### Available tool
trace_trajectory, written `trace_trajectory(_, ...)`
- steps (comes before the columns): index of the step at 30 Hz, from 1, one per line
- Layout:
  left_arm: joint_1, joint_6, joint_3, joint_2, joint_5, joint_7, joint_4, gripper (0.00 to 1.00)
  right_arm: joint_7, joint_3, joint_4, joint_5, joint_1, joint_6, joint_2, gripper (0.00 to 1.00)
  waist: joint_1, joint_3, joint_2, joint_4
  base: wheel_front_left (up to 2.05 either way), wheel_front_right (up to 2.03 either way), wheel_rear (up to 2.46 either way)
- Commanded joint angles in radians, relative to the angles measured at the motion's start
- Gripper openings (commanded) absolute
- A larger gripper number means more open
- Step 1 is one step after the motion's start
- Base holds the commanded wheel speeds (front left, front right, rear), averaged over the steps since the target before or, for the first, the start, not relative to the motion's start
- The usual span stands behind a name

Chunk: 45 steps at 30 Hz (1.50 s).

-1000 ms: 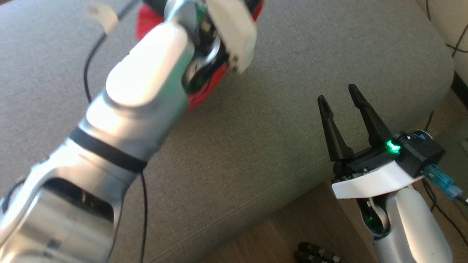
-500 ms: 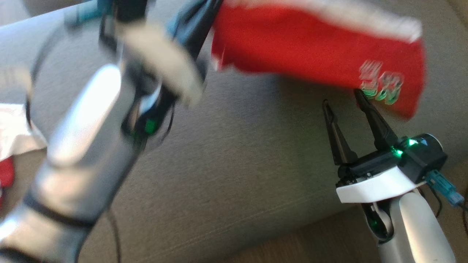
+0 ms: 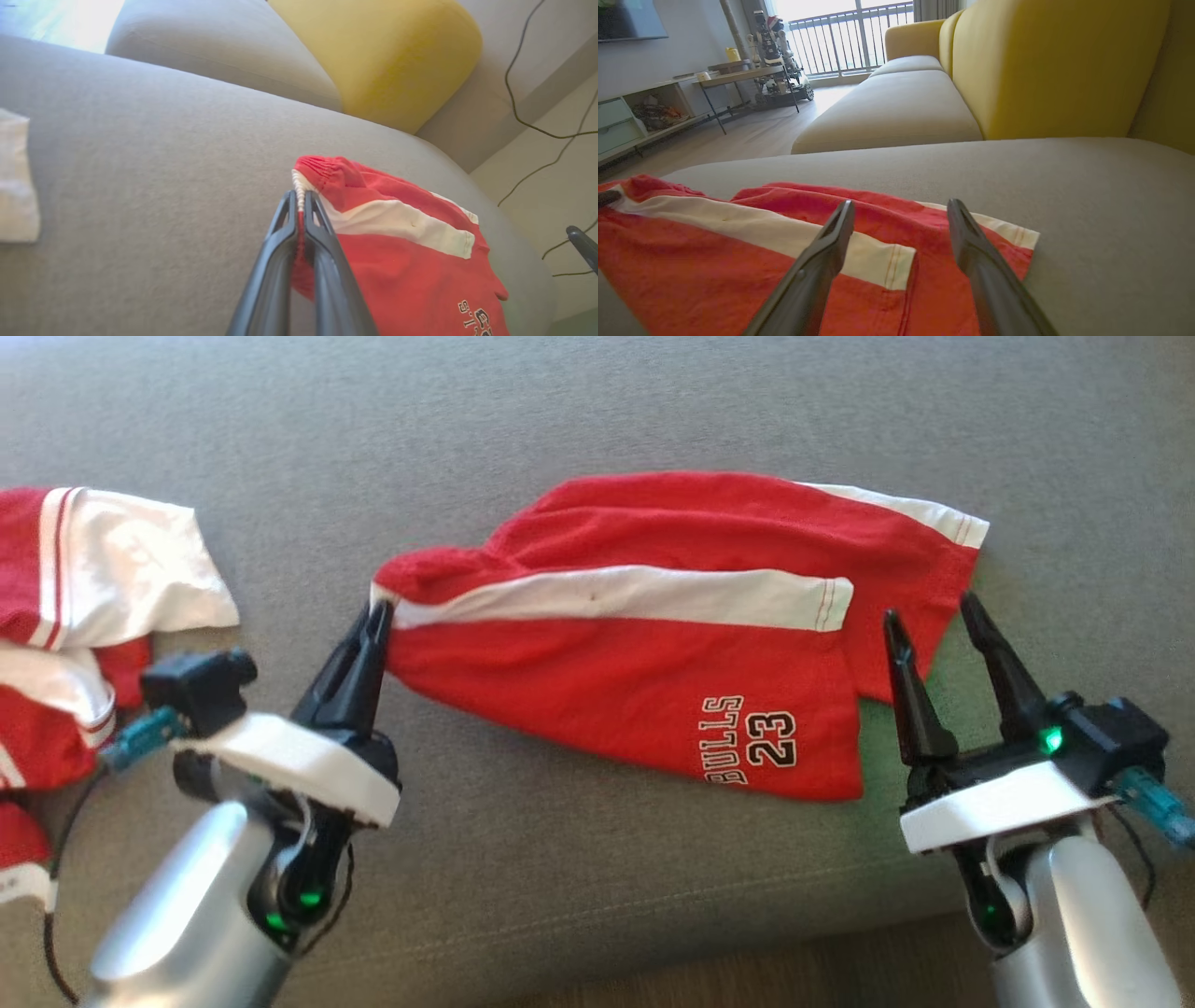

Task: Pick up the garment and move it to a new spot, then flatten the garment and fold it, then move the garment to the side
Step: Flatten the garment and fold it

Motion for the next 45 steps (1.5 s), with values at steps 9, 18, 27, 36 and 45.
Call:
trace_trajectory(9, 0.013, -0.029, 0.058, -0.014, 0.023, -0.026, 0.003, 0.00, -0.006, 0.049, 0.246, 0.060, -0.142, 0.000, 0.001, 1.00, 0.0000, -0.002, 0.0000, 0.017, 0.00, 0.00, 0.00)
trace_trajectory(18, 0.015, -0.043, 0.060, -0.048, 0.051, -0.029, 0.022, 0.00, -0.006, 0.098, 0.377, 0.094, -0.227, 0.000, 0.001, 0.97, 0.0000, 0.004, 0.0000, 0.028, 0.00, 0.00, 0.00)
trace_trajectory(27, 0.001, -0.064, 0.046, -0.065, 0.070, -0.030, 0.055, 0.00, -0.006, 0.093, 0.477, 0.100, -0.277, 0.000, 0.001, 0.76, 0.0000, 0.006, 0.0000, 0.050, 0.00, 0.00, 0.00)
trace_trajectory(36, -0.015, -0.073, 0.038, -0.073, 0.082, -0.030, 0.076, 0.00, -0.006, 0.102, 0.503, 0.093, -0.296, 0.000, 0.001, 0.00, 0.0000, 0.017, 0.0000, 0.067, 0.00, 0.00, 0.00)
trace_trajectory(45, -0.040, -0.092, 0.115, -0.108, 0.078, -0.030, 0.055, 0.00, -0.006, 0.032, 0.382, 0.079, -0.306, 0.000, 0.001, 0.00, 0.0000, -0.003, 0.0000, 0.059, 0.00, 0.00, 0.00)
